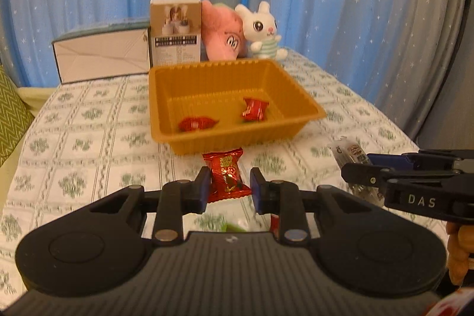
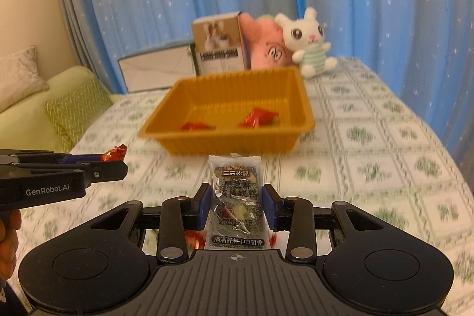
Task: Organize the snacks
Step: 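Carry the clear bag and red packet to the orange tray and open both grippers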
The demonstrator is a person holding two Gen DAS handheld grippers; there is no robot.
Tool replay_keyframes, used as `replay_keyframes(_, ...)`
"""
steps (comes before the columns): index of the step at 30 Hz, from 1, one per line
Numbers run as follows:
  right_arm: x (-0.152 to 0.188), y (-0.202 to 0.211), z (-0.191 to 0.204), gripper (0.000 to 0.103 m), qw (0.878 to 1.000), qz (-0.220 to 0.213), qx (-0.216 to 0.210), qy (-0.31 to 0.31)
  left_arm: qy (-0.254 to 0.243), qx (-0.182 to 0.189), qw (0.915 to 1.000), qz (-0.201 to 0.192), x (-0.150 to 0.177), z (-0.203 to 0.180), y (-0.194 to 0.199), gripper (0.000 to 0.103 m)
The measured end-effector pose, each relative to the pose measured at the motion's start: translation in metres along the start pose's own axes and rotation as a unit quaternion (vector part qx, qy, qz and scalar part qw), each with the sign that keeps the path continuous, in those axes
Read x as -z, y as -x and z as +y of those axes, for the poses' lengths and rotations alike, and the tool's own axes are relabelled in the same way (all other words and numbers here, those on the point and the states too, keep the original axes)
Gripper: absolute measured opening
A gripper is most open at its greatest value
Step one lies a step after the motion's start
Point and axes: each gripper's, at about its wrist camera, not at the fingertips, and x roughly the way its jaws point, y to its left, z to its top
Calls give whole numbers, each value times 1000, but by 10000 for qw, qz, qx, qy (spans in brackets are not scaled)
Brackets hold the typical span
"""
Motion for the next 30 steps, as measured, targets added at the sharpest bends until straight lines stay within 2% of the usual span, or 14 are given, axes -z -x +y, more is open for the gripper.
replay_keyframes(14, -73, -61, -11, 38, 9993, -358, 46, -101, 236, -37, 9989, -397, -64, 22, -61, 25)
replay_keyframes(21, -93, -102, -26, 38, 9991, -340, 102, -226, 268, -66, 9990, -338, -70, 34, -96, 25)
replay_keyframes(30, -100, -140, -45, 38, 9991, -158, 225, -336, 278, -76, 9994, -213, -71, 45, -128, 25)
